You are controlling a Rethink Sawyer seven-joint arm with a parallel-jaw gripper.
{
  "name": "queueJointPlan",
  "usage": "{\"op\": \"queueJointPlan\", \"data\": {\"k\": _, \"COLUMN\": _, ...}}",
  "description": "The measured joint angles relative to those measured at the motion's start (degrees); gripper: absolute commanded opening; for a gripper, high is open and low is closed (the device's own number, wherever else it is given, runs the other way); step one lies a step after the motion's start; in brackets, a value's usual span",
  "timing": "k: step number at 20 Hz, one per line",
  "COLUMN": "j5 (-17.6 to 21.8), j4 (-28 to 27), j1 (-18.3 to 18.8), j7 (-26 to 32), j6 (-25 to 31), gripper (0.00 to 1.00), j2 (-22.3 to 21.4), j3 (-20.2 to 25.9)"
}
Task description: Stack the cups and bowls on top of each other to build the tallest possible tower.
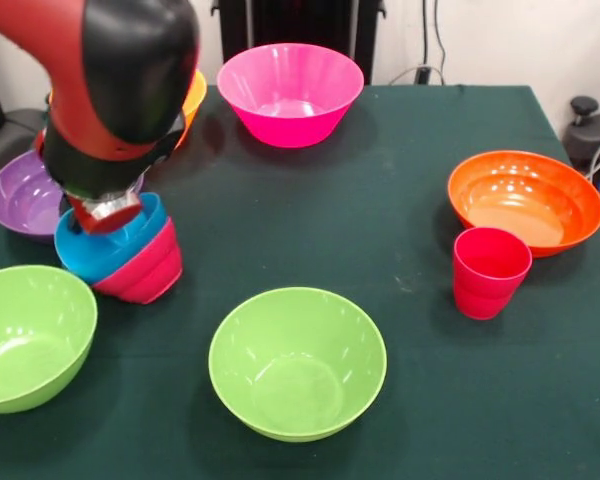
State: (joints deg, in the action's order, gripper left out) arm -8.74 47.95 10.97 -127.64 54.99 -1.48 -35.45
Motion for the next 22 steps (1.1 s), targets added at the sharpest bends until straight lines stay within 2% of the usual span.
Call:
{"op": "queueJointPlan", "data": {"k": 5, "j5": -0.7, "j4": -2.8, "j1": 1.8, "j7": 1.3, "j6": 0.0, "gripper": 0.0, "j2": 0.0, "j3": 5.4}}
{"op": "queueJointPlan", "data": {"k": 9, "j5": -3.6, "j4": -4.7, "j1": 2.0, "j7": 1.3, "j6": 0.0, "gripper": 0.0, "j2": -0.9, "j3": 11.0}}
{"op": "queueJointPlan", "data": {"k": 16, "j5": -7.0, "j4": -8.0, "j1": 1.3, "j7": 1.3, "j6": 1.7, "gripper": 0.0, "j2": -1.7, "j3": 15.5}}
{"op": "queueJointPlan", "data": {"k": 22, "j5": -7.6, "j4": -8.8, "j1": -0.2, "j7": 1.3, "j6": 5.1, "gripper": 0.0, "j2": -3.6, "j3": 16.4}}
